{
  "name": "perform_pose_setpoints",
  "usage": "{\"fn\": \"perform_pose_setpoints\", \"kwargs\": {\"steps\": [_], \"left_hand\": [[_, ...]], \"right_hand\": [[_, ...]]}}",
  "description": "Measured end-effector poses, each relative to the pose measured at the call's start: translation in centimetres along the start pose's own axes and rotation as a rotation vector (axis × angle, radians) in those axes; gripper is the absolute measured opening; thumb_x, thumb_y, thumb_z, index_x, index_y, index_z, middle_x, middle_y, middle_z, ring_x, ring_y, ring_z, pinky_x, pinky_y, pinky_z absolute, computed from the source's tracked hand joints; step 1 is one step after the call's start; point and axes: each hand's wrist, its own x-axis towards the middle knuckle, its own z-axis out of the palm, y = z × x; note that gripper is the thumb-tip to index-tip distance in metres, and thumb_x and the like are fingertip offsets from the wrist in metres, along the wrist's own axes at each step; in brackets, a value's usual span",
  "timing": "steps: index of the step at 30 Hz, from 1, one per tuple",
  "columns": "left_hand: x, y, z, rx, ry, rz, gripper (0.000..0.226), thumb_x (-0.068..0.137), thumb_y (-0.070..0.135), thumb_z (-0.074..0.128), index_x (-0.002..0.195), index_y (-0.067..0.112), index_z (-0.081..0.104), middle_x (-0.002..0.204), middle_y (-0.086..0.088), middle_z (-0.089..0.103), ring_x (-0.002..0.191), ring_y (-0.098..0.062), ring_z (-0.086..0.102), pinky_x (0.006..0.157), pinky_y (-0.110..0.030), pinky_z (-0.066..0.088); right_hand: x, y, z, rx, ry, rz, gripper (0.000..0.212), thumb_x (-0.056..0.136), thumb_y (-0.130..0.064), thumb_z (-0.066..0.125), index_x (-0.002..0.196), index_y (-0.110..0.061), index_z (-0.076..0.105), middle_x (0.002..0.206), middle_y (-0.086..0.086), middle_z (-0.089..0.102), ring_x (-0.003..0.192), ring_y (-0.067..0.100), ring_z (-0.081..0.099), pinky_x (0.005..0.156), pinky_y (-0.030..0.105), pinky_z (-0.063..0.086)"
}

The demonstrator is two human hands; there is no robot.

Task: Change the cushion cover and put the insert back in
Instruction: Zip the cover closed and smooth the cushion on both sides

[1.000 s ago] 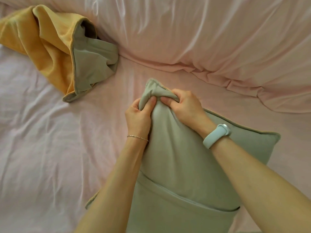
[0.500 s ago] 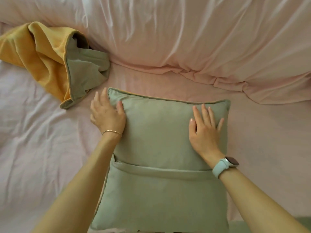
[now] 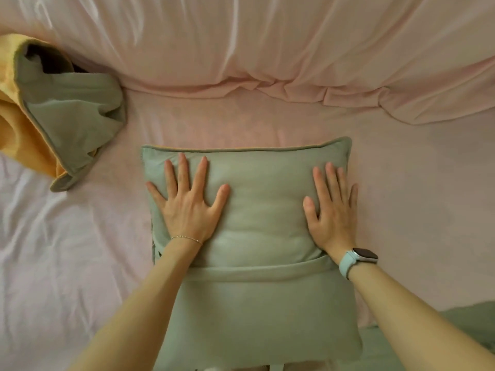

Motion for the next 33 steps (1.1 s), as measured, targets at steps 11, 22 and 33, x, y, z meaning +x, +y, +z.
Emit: {"fn": "perform_pose_setpoints", "kwargs": {"steps": [11,22,33], "left_hand": [[9.5,1.1,5.0,0.038,0.19,-0.005,0.051,0.08,0.051,0.036,0.116,0.019,0.053,0.123,-0.013,0.056,0.121,-0.037,0.046,0.1,-0.064,0.019],[6.0,0.8,-0.7,-0.067,-0.069,-0.02,0.062,0.086,0.064,0.027,0.138,0.032,0.037,0.149,-0.001,0.031,0.14,-0.021,0.017,0.112,-0.05,0.003],[-7.5,-1.0,-5.9,-0.103,-0.042,0.016,0.068,0.089,0.063,0.026,0.145,0.039,-0.003,0.156,-0.001,-0.016,0.141,-0.025,-0.02,0.111,-0.057,-0.005]], "right_hand": [[8.2,0.9,5.2,-0.018,0.258,-0.023,0.052,0.093,-0.045,0.016,0.127,-0.019,0.044,0.13,0.012,0.053,0.122,0.027,0.041,0.095,0.043,0.03],[5.9,-1.3,-1.3,0.111,-0.033,0.074,0.07,0.083,-0.052,0.013,0.141,-0.023,0.039,0.147,0.005,0.036,0.136,0.025,0.026,0.106,0.048,0.021],[-7.2,-5.3,-6.3,0.125,-0.104,0.191,0.058,0.085,-0.048,0.002,0.139,-0.033,-0.016,0.156,0.006,-0.012,0.143,0.023,-0.013,0.109,0.059,-0.002]]}}
